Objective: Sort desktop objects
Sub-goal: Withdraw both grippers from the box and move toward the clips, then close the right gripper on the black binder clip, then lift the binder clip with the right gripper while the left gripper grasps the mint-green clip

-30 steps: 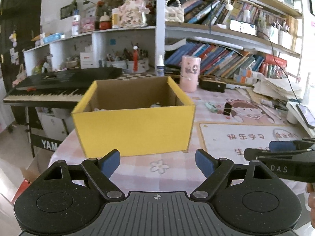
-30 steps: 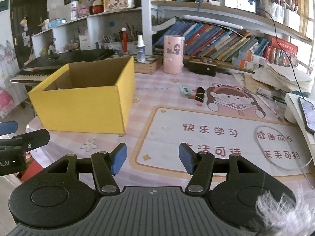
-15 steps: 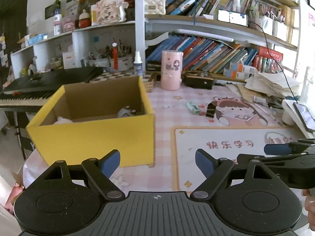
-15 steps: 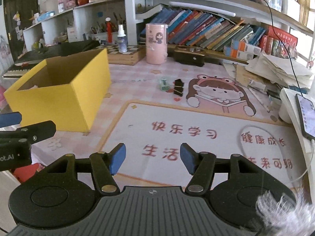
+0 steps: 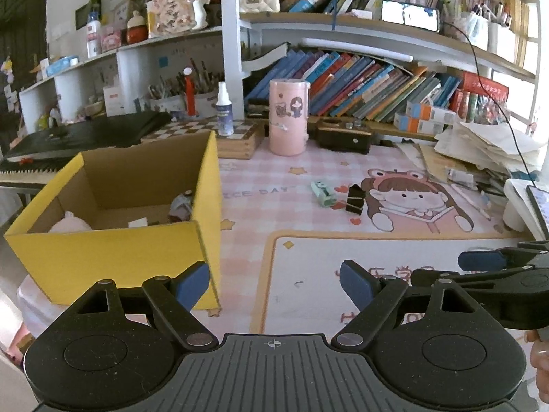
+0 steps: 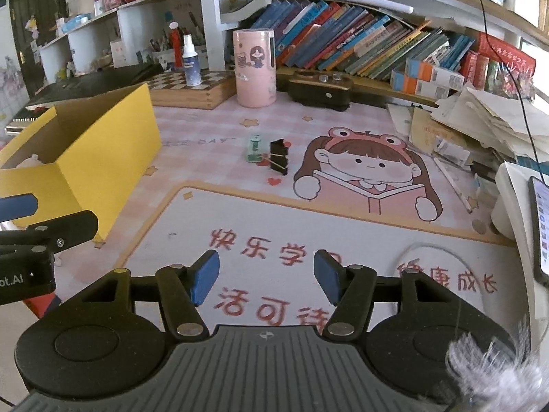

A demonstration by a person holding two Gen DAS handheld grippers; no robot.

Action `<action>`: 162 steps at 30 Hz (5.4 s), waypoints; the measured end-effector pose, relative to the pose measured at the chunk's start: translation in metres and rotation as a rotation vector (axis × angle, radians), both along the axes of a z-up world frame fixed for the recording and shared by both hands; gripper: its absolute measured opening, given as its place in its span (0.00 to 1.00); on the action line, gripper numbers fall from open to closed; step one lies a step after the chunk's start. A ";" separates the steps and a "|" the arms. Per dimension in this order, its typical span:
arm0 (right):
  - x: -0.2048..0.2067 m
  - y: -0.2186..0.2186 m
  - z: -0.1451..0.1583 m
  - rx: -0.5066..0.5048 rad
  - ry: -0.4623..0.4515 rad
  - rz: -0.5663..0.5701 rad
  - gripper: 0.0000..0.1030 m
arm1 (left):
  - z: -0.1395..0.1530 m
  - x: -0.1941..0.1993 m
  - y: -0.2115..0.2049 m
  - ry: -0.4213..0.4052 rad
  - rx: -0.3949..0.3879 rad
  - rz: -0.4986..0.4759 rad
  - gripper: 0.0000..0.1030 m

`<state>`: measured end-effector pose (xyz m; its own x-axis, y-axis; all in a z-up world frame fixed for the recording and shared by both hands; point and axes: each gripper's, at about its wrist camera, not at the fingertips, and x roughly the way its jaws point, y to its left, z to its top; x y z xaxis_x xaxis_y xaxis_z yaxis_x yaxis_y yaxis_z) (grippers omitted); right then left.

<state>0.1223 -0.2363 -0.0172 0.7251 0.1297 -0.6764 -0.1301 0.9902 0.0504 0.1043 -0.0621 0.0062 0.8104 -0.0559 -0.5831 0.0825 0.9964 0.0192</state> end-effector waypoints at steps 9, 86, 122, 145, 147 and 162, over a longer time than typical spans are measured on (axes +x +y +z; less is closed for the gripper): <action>0.020 -0.032 -0.004 0.027 0.016 0.016 0.57 | -0.002 0.014 -0.035 0.013 0.034 -0.001 0.83; 0.191 -0.013 -0.064 -0.010 -0.042 0.301 0.61 | 0.006 0.071 -0.054 0.036 0.160 0.182 0.83; 0.127 -0.102 -0.028 0.077 -0.093 0.006 0.21 | -0.012 0.106 -0.088 0.085 0.051 0.042 0.83; 0.083 -0.143 -0.021 0.082 -0.066 -0.122 0.21 | -0.073 0.216 -0.104 0.174 -0.001 0.127 0.56; 0.082 -0.143 -0.021 0.082 -0.066 -0.121 0.21 | -0.076 0.223 -0.106 0.166 0.019 0.122 0.56; 0.073 -0.135 -0.016 0.067 -0.080 -0.102 0.21 | -0.085 0.251 -0.114 0.160 0.046 0.052 0.22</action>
<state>0.1950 -0.3717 -0.0327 0.7880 0.0961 -0.6081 -0.0357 0.9932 0.1107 0.3549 -0.1765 -0.0788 0.7078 0.0135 -0.7062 0.0368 0.9977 0.0561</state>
